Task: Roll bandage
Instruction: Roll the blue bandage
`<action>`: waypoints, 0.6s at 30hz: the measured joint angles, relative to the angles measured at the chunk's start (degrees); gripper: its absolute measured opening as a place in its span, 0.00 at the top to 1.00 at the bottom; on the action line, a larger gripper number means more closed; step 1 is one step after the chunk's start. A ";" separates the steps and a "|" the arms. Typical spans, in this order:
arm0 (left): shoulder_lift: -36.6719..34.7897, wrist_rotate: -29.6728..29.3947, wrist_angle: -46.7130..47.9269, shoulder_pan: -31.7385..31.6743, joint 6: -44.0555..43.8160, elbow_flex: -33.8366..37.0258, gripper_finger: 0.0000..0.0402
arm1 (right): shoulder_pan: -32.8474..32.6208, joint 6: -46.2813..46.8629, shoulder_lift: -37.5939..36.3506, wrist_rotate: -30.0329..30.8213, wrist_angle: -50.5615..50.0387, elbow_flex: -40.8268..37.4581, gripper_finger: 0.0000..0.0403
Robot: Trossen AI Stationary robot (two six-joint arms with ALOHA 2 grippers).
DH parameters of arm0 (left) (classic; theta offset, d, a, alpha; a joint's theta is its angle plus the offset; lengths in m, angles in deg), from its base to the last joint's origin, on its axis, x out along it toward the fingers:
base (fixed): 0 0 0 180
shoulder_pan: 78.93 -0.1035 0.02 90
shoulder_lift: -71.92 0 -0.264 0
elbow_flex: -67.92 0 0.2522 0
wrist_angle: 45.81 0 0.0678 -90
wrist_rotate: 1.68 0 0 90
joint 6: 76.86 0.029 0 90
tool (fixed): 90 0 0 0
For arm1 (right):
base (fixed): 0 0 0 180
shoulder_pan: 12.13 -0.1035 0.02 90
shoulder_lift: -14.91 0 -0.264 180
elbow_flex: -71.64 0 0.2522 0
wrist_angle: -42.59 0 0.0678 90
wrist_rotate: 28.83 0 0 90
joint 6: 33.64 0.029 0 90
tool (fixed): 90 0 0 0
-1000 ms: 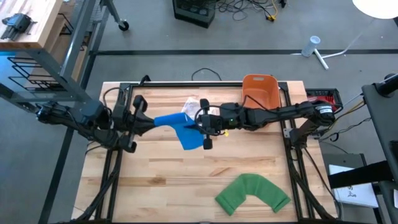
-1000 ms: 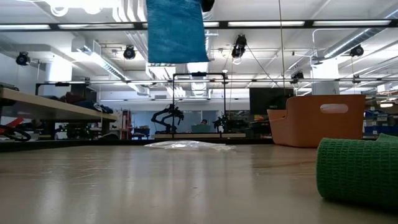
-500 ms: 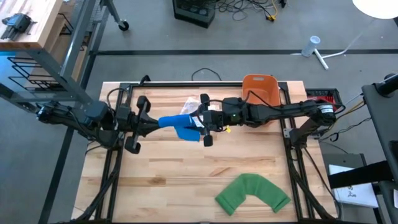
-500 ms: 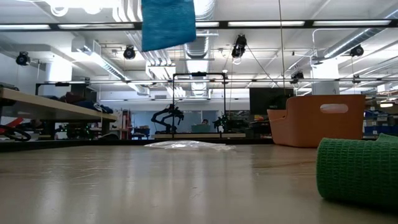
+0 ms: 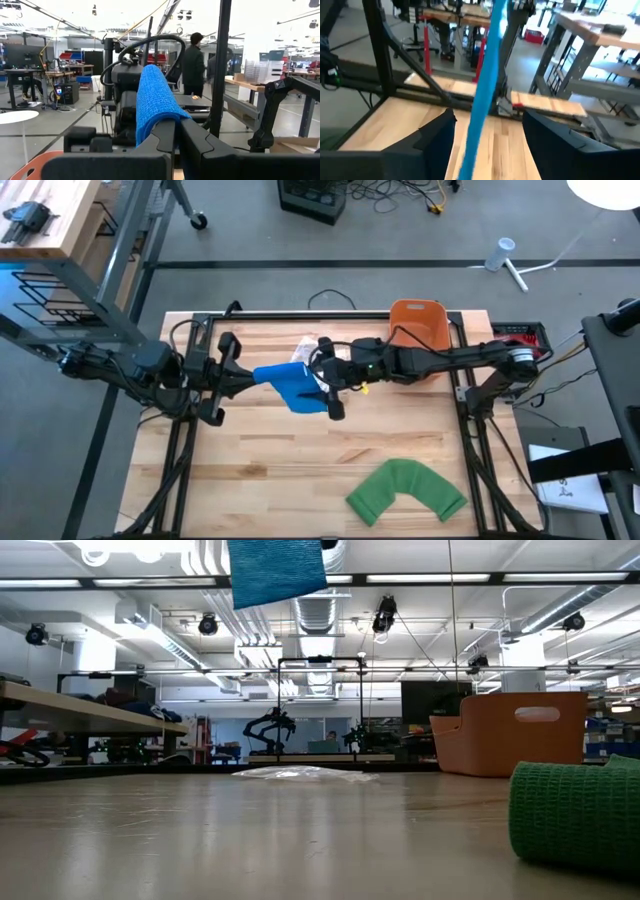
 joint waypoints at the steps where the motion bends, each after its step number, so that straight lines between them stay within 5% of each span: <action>1: 0.02 -0.01 0.07 0.00 -0.01 0.00 1.00 | 0.00 0.04 0.17 -0.01 -0.72 -0.11 0.46; 9: -0.07 -0.87 -0.64 0.00 -0.02 -0.46 0.99 | 0.00 -0.37 2.01 -0.01 -0.79 -0.14 0.65; 18: -0.66 -0.92 -0.38 0.00 -0.01 -0.46 0.99 | -0.11 -2.24 2.18 0.00 -1.50 -0.17 0.98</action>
